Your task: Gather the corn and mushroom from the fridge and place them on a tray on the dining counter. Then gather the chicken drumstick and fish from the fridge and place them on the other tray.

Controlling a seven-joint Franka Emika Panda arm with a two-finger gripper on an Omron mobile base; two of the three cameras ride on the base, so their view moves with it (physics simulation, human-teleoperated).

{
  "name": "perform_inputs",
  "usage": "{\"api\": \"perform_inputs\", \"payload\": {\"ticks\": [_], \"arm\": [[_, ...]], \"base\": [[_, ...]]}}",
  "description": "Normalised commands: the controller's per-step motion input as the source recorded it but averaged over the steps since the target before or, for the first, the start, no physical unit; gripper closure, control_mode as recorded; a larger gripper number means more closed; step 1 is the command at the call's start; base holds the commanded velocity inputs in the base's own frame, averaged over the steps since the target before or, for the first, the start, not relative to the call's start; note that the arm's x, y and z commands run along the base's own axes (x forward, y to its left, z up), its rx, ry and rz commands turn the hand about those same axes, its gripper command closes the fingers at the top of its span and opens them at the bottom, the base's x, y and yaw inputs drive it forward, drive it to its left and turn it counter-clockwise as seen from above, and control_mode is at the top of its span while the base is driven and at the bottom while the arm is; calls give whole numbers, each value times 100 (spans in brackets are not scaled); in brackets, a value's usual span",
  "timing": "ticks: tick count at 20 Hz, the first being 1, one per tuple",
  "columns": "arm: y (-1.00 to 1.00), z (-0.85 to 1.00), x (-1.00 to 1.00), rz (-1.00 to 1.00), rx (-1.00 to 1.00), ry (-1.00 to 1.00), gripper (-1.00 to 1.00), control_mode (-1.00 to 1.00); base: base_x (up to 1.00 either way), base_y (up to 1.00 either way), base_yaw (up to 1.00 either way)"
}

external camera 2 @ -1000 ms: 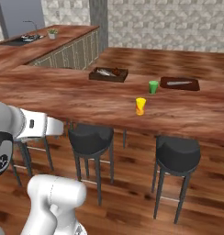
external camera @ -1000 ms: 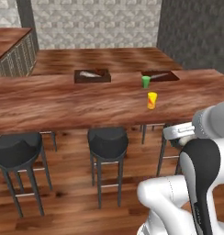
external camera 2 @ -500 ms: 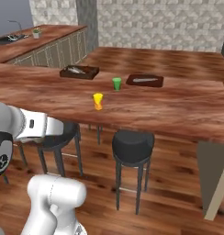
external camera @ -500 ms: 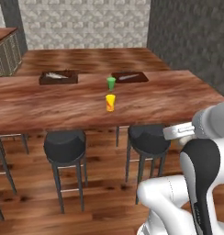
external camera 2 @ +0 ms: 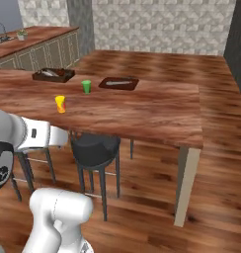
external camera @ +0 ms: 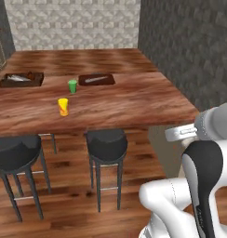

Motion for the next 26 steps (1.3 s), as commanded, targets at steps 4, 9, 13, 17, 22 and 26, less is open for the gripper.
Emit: {"api": "perform_inputs", "payload": {"ticks": [4, 9, 13, 17, 22, 26], "arm": [[0, 0, 0, 0, 0, 0, 100, 100], [0, 0, 0, 0, 0, 0, 100, 100], [0, 0, 0, 0, 0, 0, 100, 100], [0, 0, 0, 0, 0, 0, 100, 100], [0, 0, 0, 0, 0, 0, 100, 100], [0, 0, 0, 0, 0, 0, 100, 100]], "base": [[14, -99, 0], [40, -98, 0], [43, -99, 0], [39, -100, 0], [43, -100, 2], [84, -93, 5]]}}
